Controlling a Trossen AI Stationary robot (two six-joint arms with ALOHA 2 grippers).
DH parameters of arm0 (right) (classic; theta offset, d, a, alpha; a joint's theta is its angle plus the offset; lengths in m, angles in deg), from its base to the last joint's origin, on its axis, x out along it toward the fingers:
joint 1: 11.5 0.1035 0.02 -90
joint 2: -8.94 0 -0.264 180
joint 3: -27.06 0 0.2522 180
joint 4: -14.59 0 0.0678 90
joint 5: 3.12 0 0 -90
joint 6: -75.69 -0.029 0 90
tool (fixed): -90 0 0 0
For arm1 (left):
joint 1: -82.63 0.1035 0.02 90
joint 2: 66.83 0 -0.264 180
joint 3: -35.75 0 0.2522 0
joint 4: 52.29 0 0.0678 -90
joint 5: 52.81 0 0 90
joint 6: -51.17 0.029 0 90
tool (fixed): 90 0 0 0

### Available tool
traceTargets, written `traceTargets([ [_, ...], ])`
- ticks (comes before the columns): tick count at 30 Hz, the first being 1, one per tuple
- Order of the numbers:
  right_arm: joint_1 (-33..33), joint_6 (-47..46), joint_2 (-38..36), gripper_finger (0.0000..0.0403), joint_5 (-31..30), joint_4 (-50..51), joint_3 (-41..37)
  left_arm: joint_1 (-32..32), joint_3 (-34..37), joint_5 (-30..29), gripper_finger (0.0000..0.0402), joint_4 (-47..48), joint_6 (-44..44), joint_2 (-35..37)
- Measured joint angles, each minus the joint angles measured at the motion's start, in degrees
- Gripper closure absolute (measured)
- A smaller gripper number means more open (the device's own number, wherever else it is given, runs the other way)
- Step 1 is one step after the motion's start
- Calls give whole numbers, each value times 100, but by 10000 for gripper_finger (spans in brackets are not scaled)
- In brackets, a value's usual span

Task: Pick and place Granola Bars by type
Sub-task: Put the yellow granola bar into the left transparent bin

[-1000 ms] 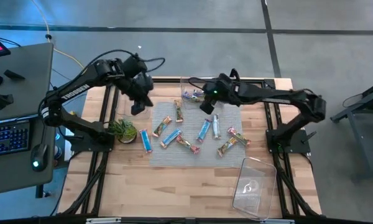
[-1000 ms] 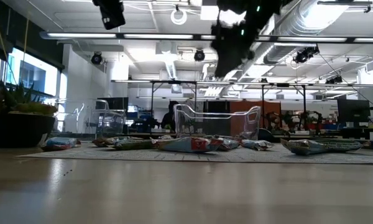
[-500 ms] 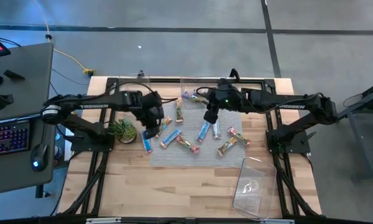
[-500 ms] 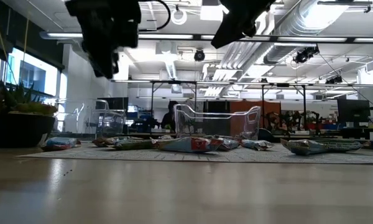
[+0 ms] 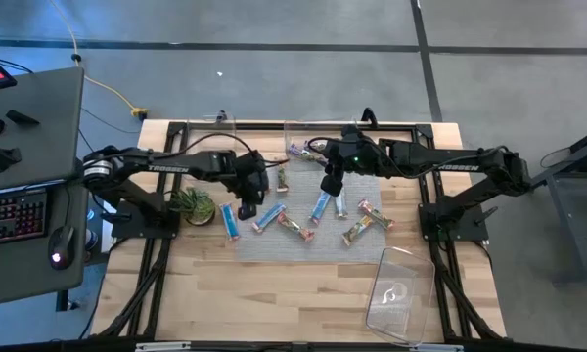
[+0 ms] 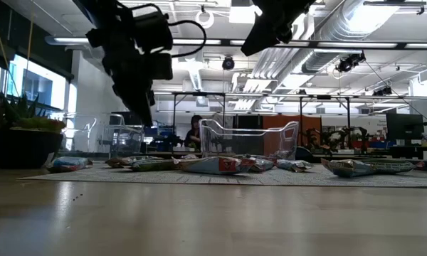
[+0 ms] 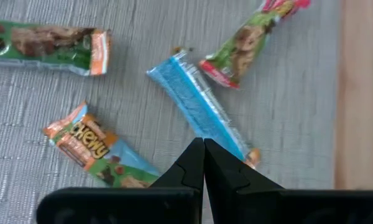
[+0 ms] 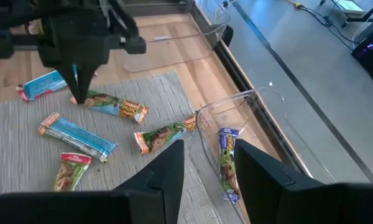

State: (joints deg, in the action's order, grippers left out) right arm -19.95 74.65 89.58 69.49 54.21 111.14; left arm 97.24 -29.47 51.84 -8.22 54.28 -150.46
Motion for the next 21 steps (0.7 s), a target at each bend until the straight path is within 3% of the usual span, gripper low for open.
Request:
traceTargets([
  [4,0,0,2,279,0,1,0,0,4,-73,390,-139,291,-273],
  [13,0,0,2,279,2,44,0,4,2,-1646,367,-383,-57,-445],
  [17,0,0,2,279,1,70,0,0,2,-1694,361,-387,97,-445],
  [21,0,0,2,279,0,147,0,0,2,-1536,329,-386,267,-479],
])
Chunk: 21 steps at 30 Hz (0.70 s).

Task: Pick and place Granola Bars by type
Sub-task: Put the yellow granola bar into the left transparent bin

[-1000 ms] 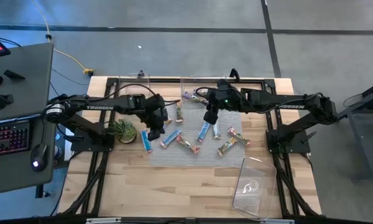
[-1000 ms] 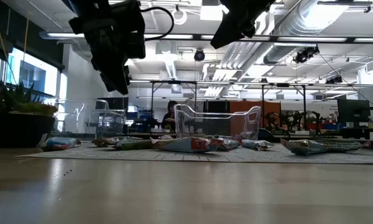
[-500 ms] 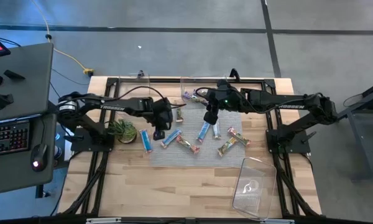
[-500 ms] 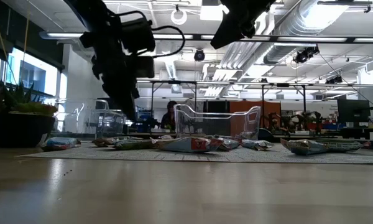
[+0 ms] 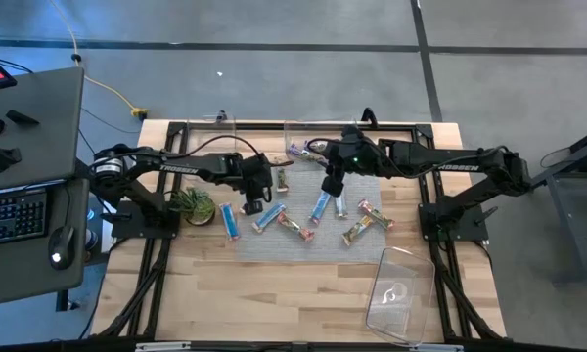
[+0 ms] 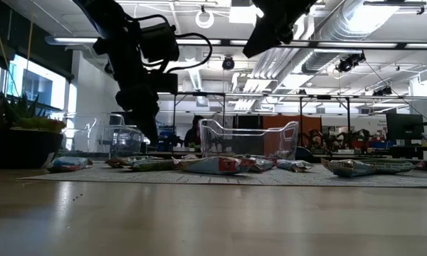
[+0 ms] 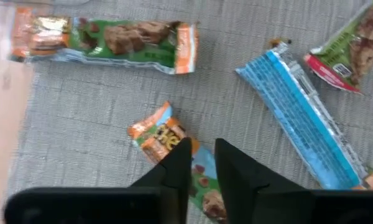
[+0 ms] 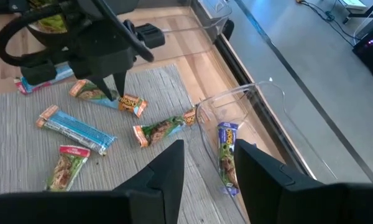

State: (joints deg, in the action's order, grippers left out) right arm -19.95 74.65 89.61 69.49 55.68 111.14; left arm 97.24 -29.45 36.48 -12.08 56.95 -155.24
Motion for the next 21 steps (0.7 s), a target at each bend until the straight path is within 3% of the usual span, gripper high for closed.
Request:
traceTargets([
  [9,0,-3,0,279,2,440,0,0,31,136,234,45,-728,-3],
  [13,0,-35,0,279,2,475,0,0,152,105,224,20,-1055,-3],
  [18,0,-37,0,279,2,477,0,0,399,-674,223,5,-1252,-3],
  [21,0,-39,0,279,2,475,0,6,476,-659,223,-110,-1392,-3],
])
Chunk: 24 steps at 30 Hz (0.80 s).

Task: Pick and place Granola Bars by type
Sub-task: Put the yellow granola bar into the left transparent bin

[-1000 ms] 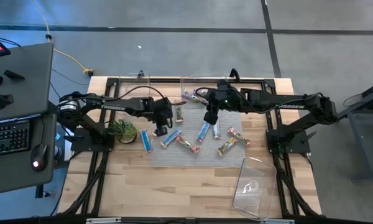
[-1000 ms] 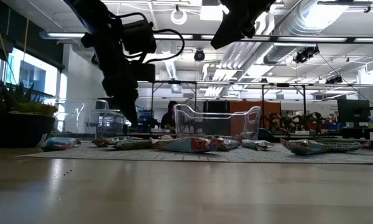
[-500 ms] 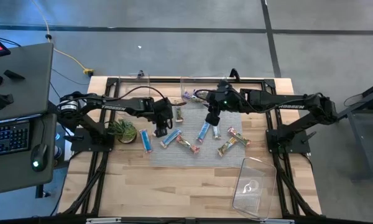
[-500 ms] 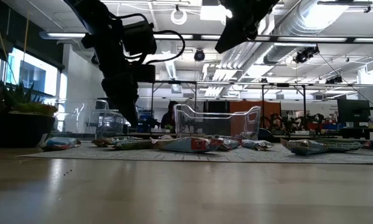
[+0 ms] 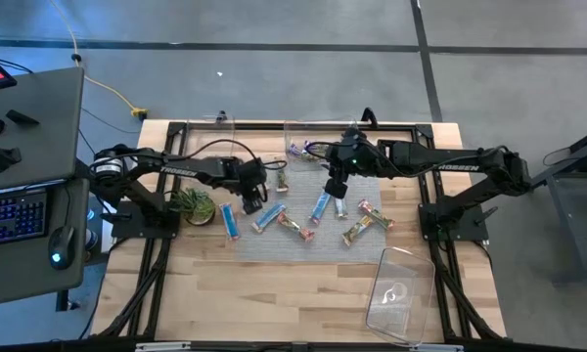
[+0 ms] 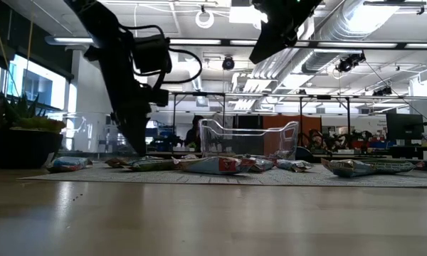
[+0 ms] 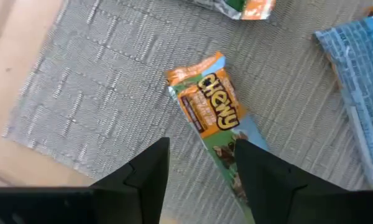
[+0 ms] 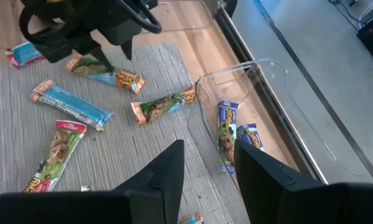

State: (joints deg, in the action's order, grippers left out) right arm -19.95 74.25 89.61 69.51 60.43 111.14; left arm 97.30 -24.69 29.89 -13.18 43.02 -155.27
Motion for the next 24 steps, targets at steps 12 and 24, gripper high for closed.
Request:
traceTargets([
  [12,0,-4,0,279,185,7,0,-8,72,603,223,-737,-413,-479],
  [24,0,-4,0,279,170,26,0,-4,-254,630,288,-788,-414,-763],
])
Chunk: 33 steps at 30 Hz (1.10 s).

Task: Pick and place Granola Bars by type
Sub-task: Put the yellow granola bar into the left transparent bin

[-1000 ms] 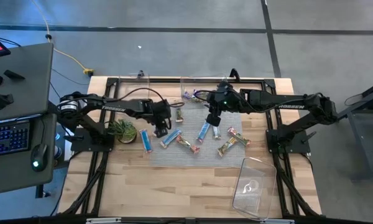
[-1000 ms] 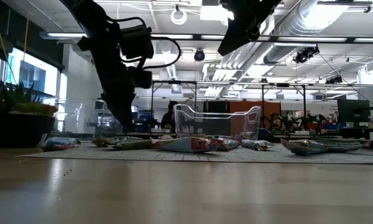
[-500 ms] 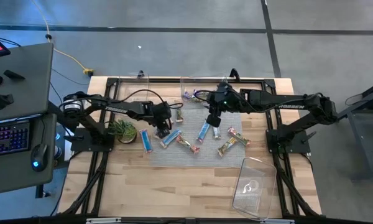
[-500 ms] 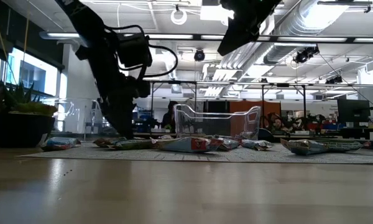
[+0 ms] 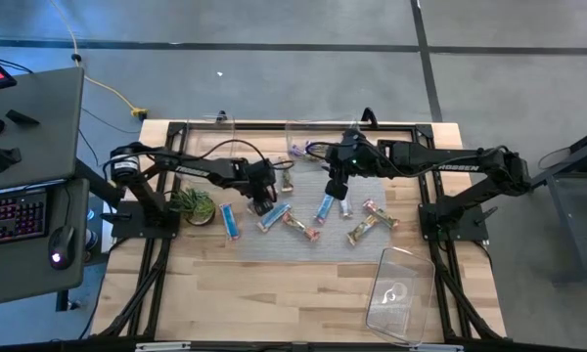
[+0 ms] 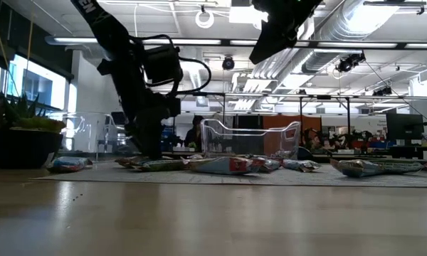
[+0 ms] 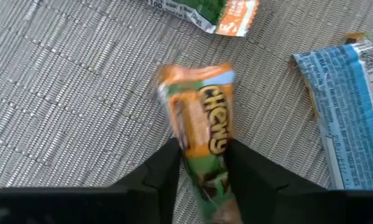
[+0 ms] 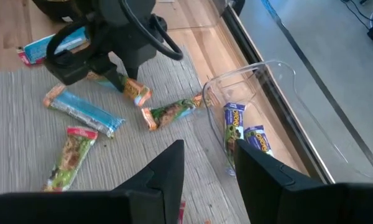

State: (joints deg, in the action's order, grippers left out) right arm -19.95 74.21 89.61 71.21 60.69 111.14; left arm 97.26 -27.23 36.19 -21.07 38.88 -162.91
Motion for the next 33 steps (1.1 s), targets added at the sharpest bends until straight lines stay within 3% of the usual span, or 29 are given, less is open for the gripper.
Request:
traceTargets([
  [4,0,0,0,279,0,0,0,-4,-413,216,327,243,87,-8],
  [9,0,0,0,279,-2,0,0,-1,-1216,-93,340,1322,479,-8],
  [21,-1,-2,0,279,-2,0,0,67,-3224,-2730,333,4850,851,76],
  [26,-1,-6,0,279,-1,-1,-1,530,-3266,-3360,333,5330,385,491],
  [33,0,-280,0,279,-2,5,0,1906,-2473,-2919,332,4814,178,1201],
])
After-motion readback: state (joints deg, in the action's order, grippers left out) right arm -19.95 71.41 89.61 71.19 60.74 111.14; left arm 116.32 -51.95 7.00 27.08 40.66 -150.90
